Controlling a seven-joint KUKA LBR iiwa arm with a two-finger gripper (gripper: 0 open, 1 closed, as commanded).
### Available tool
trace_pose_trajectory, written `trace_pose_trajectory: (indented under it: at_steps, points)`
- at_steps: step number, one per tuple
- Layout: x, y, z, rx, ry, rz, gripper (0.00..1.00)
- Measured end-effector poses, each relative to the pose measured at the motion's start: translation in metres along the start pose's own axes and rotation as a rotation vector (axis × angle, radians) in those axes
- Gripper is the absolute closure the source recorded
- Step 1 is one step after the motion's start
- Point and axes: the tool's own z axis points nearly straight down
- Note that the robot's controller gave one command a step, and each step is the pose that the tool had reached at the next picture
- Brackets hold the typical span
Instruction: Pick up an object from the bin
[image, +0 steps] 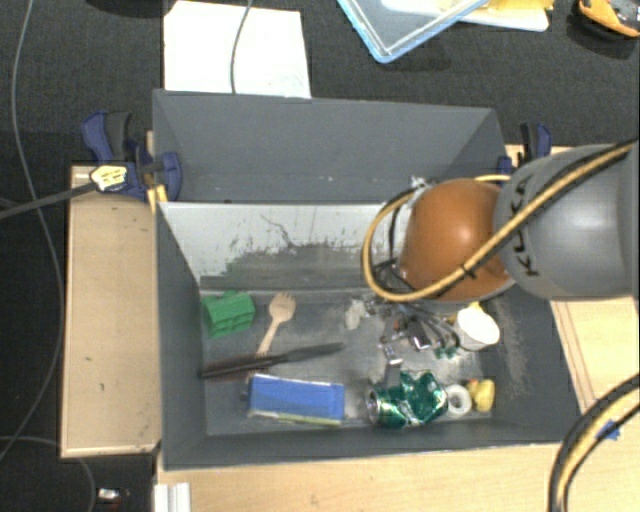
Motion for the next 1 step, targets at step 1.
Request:
trace_pose_trajectory:
  at_steps: [1]
  points:
    - [0.0012, 0.0188, 0.0156, 0.002, 0.004, 0.091, 0.00]
